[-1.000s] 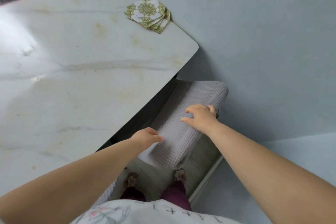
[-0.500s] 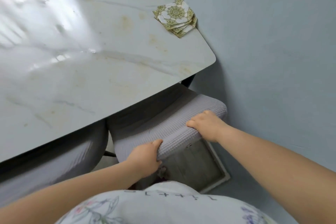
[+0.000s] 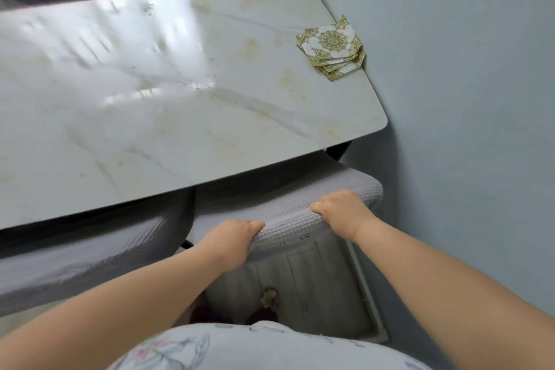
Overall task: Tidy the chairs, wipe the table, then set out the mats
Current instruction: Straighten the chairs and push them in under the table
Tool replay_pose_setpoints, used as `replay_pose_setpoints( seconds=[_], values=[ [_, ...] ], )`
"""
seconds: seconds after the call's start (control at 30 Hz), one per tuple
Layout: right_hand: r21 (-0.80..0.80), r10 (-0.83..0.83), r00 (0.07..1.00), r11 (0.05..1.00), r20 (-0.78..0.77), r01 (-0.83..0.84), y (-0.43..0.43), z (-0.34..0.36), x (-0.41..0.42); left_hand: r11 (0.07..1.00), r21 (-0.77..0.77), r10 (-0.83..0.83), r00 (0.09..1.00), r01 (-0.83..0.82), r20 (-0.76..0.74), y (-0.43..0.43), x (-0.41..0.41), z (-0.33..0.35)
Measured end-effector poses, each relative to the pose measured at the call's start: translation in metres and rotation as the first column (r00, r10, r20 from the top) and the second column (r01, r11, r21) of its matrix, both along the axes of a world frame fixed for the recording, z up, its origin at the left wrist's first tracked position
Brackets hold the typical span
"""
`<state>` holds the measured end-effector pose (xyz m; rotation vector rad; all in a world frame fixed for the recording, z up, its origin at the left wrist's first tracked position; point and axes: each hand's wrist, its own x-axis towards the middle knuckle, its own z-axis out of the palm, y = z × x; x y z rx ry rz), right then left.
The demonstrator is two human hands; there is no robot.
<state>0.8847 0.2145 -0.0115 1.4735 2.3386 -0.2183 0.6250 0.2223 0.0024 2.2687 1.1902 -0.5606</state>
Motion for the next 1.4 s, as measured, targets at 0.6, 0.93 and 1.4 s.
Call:
replay_pose_setpoints(
  seconds=[0.6, 0.93, 1.4],
  values=[
    [0.011, -0.029, 0.997, 1.0, 0.067, 0.028, 0.066, 0.003, -0.012, 0.998, 0.045, -0.047, 0.998, 0.049, -0.039, 0.066, -0.006, -0.003],
    [-0.163, -0.087, 0.988, 0.981, 0.13, 0.108, 0.079, 0.017, -0.036, 0.993, 0.013, 0.115, 0.989, -0.116, 0.088, 0.051, -0.033, 0.007],
    [-0.316, 0.205, 0.931, 0.9, -0.303, -0.301, 0.044, 0.02, -0.337, 0.95, 0.058, 0.309, 0.902, -0.306, -0.302, -0.012, -0.277, 0.023]
  ],
)
